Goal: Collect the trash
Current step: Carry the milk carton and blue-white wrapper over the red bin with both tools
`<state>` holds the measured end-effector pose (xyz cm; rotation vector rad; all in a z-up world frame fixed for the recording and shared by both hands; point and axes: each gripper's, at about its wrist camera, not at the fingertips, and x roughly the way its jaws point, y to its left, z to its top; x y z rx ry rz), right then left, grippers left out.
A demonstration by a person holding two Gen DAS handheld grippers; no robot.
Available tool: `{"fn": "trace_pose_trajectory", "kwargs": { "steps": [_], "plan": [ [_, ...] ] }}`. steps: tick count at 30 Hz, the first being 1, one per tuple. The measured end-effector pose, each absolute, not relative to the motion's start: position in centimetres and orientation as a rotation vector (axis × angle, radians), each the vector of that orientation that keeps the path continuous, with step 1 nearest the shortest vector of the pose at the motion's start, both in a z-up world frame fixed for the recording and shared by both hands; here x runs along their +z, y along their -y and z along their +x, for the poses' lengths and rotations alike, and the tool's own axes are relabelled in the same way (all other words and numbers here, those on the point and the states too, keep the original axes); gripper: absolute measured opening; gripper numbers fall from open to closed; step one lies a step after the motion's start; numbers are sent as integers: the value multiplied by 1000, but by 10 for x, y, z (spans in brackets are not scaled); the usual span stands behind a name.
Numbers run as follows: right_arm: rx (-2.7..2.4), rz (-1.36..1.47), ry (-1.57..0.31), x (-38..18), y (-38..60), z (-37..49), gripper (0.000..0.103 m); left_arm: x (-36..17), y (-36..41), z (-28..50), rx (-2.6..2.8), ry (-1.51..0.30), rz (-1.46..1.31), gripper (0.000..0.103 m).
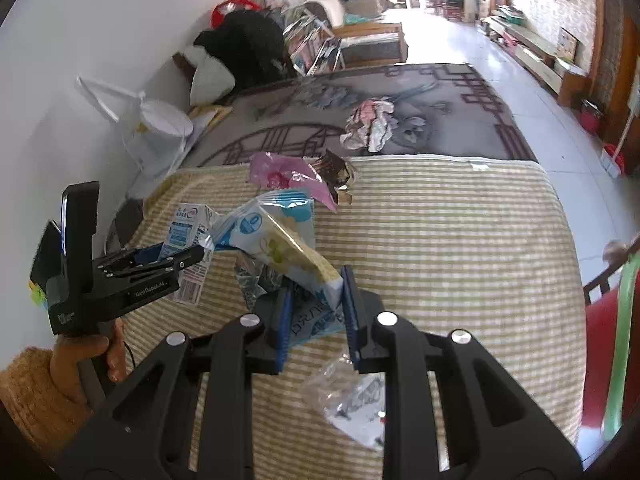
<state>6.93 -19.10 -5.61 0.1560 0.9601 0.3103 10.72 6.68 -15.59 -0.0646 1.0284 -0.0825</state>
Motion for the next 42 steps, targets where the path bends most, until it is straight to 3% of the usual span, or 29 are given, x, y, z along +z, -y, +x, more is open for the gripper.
{"fn": "trace_pose_trajectory", "kwargs": {
  "steps": [13,42],
  "plan": [
    [247,213,-895,-42,231,39,23,-124,-23,81,-164,-965,-57,49],
    [194,283,-823,-31,273,3,22,-109,10,54,-189,-937,-40,50]
  ]
}}
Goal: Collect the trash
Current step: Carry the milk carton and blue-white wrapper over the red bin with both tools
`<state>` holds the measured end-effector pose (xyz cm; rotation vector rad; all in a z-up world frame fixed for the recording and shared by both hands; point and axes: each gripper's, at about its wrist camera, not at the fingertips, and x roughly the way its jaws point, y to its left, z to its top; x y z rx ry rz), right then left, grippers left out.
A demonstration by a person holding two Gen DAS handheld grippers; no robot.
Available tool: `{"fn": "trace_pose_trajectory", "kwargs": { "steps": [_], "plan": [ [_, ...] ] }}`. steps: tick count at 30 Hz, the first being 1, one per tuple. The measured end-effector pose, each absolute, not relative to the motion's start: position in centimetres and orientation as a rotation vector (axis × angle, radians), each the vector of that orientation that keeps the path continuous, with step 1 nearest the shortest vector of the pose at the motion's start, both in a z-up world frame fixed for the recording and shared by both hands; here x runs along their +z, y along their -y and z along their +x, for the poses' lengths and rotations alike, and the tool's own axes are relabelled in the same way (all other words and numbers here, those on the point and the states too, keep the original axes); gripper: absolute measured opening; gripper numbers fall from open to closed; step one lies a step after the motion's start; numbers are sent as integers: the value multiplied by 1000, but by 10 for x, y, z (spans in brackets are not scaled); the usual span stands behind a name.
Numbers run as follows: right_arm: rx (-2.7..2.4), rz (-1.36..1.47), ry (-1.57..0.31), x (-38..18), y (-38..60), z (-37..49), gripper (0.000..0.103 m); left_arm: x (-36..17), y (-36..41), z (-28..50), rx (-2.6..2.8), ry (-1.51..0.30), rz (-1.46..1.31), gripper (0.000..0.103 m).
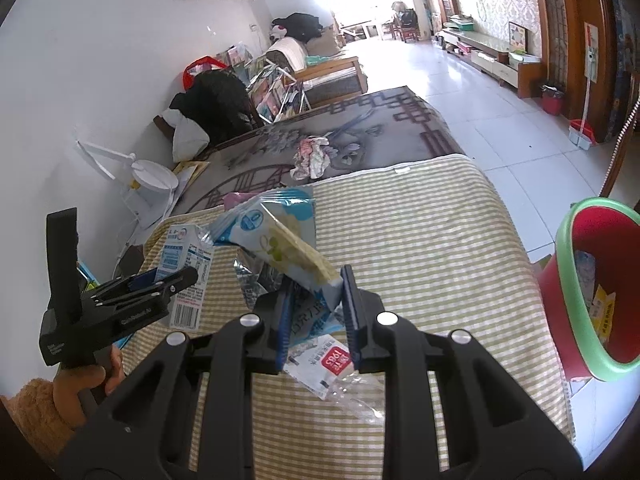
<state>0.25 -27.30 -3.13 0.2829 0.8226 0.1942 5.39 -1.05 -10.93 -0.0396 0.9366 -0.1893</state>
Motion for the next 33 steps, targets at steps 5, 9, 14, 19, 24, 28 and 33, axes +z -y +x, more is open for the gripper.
{"fn": "trace_pose_trajectory", "kwargs": {
  "steps": [5,9,14,19,24,28,33],
  "plan": [
    [137,266,-785,-15,282,2,23,-97,28,47,-222,-887,-10,50],
    [118,249,-747,-1,288,-3,23,-96,34,45,-227,-883,9,50],
    [105,254,-733,2,296,-10,23,-91,41,46,-232,-884,-2,50],
    [107,255,-743,-1,303,-12,23,-86,56,42,-251,-875,5,50],
    [117,254,-742,0,314,-15,23,-85,72,38,-256,-878,9,50],
    [120,257,-740,-1,328,-17,23,-84,86,36,-250,-881,5,50],
    [133,257,-744,1,346,-14,23,-84,105,32,-239,-887,3,50]
  ]
}}
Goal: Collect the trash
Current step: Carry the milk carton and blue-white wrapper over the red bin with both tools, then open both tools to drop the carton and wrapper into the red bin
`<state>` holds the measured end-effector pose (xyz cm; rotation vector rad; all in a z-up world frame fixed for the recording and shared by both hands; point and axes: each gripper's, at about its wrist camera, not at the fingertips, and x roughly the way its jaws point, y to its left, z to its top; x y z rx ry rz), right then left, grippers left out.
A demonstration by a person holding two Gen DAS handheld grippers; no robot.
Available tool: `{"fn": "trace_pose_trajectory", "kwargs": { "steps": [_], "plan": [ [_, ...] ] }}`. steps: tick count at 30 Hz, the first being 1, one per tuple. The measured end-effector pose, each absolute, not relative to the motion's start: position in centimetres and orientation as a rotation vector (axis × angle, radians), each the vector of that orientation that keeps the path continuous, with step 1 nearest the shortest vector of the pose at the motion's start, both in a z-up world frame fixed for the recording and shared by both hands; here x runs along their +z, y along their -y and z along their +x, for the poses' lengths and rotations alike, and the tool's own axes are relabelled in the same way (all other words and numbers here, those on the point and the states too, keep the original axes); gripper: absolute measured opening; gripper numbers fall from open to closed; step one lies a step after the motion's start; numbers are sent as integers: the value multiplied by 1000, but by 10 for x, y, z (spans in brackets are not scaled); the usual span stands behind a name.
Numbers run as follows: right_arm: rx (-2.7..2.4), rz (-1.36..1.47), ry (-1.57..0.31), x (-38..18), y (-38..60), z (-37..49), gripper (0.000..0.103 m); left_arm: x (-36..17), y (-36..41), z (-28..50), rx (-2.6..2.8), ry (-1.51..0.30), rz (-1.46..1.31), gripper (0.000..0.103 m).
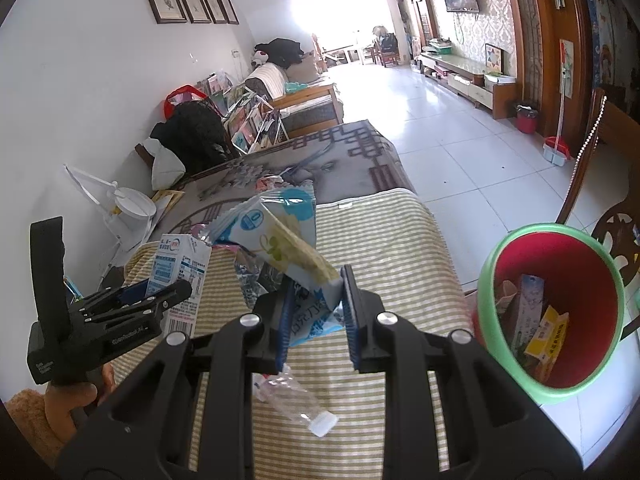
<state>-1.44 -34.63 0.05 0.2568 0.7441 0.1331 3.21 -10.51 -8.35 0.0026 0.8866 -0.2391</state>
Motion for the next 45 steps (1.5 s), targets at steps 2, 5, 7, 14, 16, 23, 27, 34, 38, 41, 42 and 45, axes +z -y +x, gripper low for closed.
{"fn": "trace_pose_trajectory", "kwargs": {
  "steps": [2,5,7,14,16,23,27,34,38,41,42,45],
  "plan": [
    [143,255,-744,1,354,-12,23,-83,112,32,-232,-890,1,50],
    [157,254,-741,2,363,-10,23,-81,124,32,-222,-887,-1,50],
    [163,255,-738,3,371,-8,23,-79,133,32,-218,-882,1,50],
    [175,265,-731,2,405,-6,23,-77,168,32,-218,-878,10,50],
    [177,271,-730,1,413,-6,23,-78,177,32,-223,-881,12,50],
    [174,311,-722,-2,448,-4,23,-75,208,28,-233,-886,36,50],
    [164,336,-718,-6,467,-4,23,-76,231,27,-255,-890,68,50],
    [85,378,-723,-15,513,-10,23,-84,280,31,-353,-929,88,50],
    [8,420,-734,-26,550,-18,23,-93,310,37,-427,-959,97,50],
    [-36,446,-747,-35,571,-24,23,-102,337,41,-501,-995,103,50],
    [-51,454,-750,-38,577,-26,23,-104,344,42,-517,-1003,107,50],
    [-96,488,-759,-45,598,-32,23,-113,369,43,-578,-1036,110,50]
  ]
}}
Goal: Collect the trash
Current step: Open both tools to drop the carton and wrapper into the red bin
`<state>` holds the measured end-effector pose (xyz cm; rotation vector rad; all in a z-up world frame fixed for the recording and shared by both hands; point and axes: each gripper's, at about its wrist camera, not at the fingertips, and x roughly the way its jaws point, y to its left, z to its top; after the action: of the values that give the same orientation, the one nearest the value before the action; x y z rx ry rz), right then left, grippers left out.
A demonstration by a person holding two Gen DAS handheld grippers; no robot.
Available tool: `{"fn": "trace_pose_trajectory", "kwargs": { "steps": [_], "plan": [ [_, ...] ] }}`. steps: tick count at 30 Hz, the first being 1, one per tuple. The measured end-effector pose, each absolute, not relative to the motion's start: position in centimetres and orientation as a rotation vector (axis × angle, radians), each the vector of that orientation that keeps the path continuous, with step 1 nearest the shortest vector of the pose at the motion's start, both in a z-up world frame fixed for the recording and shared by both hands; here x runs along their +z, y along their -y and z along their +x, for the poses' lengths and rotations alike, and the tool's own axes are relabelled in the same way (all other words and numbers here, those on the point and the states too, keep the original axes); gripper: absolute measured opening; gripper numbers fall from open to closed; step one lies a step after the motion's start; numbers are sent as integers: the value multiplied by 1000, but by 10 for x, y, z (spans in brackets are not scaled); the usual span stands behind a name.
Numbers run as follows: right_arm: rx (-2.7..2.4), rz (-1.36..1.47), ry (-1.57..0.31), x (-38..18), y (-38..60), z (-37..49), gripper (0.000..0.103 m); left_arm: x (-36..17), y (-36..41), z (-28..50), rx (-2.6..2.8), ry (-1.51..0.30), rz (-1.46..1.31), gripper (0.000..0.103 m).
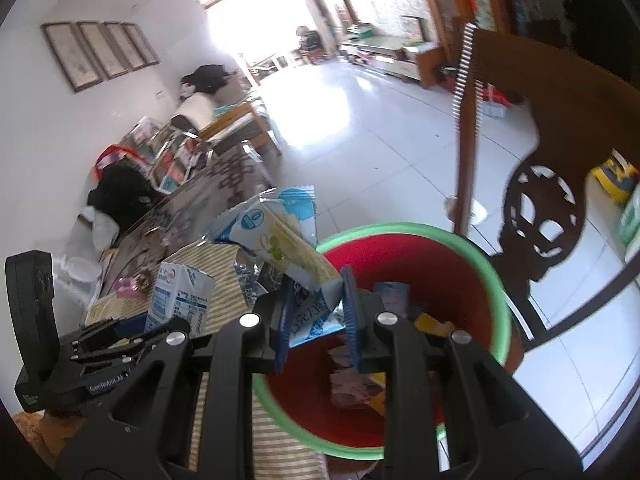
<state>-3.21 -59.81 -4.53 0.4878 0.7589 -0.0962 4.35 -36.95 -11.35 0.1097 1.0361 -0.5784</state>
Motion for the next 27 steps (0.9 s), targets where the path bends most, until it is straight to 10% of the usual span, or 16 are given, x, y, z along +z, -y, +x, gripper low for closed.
{"fn": "trace_pose_trajectory", "kwargs": {
  "steps": [10,13,16,27],
  "plan": [
    [-184,542,-779,-59,632,-46,23,-130,424,49,-734,-1107,106,51],
    [-210,559,-775,-61,635,-50,29,-134,427,51,-727,-1116,105,80],
    [-223,579,-764,-61,635,-53,46,-129,414,53,-701,-1082,84,80],
    [-154,531,-790,-55,578,-26,49,-109,318,60,-553,-1004,-26,80]
  ]
}}
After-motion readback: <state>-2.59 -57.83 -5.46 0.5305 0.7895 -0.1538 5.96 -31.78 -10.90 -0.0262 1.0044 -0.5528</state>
